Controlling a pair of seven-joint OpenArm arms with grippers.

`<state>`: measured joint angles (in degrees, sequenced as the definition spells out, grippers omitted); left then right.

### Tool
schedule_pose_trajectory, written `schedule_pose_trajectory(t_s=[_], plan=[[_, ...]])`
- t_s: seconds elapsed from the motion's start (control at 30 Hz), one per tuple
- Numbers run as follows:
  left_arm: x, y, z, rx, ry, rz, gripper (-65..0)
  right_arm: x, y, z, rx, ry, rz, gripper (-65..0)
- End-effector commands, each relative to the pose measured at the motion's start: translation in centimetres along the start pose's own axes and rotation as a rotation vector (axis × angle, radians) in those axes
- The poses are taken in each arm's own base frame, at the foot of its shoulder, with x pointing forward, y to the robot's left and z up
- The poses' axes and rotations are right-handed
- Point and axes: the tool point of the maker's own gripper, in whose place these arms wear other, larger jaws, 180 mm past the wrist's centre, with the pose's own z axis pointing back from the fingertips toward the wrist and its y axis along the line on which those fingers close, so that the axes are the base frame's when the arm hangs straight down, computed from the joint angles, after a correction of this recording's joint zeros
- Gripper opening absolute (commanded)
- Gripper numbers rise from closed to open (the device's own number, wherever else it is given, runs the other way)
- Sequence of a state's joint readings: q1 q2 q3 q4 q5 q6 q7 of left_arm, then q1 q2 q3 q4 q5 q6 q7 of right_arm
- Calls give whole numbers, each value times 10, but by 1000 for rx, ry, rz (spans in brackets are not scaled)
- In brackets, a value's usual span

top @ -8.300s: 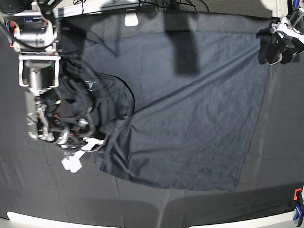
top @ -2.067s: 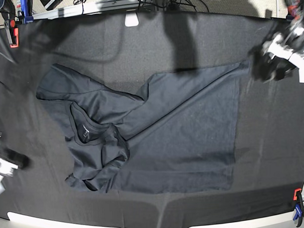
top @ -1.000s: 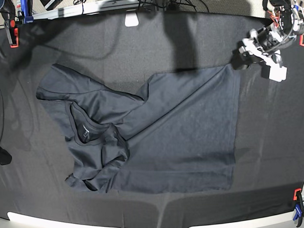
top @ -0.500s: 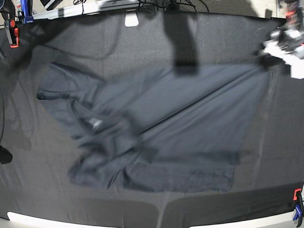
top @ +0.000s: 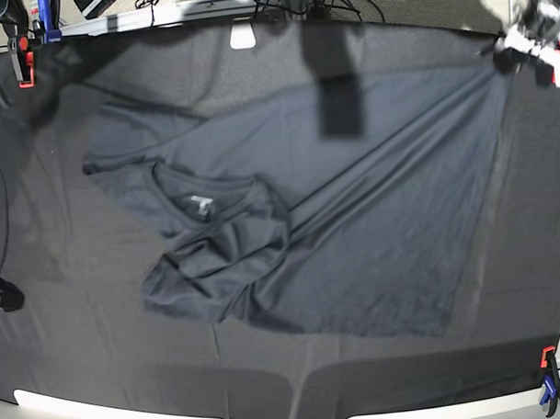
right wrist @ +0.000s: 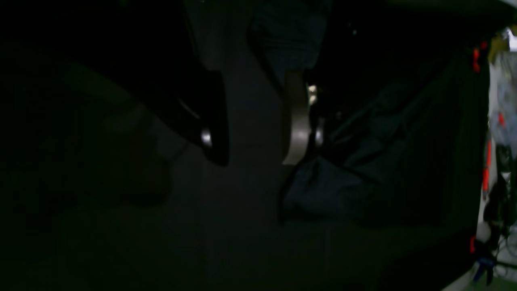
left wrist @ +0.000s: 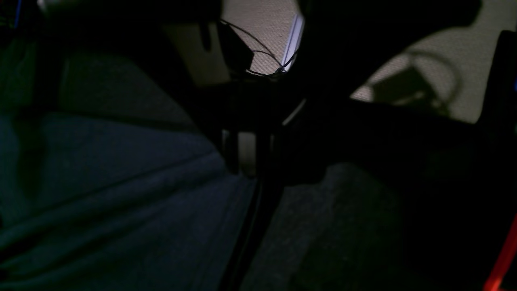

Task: Layout the t-shirt on the table in an organized manner, then fold the t-shirt properly
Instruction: 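Release the fabric and lift the right gripper away from the shirt, then lower the right gripper onto the shirt's collar area and grasp fabric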

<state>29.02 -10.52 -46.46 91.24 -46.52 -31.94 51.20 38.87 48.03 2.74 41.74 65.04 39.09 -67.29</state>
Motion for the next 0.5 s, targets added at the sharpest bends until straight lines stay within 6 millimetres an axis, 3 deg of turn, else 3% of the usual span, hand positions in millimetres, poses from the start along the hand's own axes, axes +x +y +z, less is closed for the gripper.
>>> schedule_pose_trajectory(t_s=[0.0,0.2,0.47], plan=[[11,4,6,10,-27,-20,-650,20,15,3,40,-54,43,-452],[3,10,12,29,-2,-13,-650,-2,58,-40,143,8,99,-454],[-5,16,18,44,13,-10,-650,-39,118,-81,272,54,192,-454]])
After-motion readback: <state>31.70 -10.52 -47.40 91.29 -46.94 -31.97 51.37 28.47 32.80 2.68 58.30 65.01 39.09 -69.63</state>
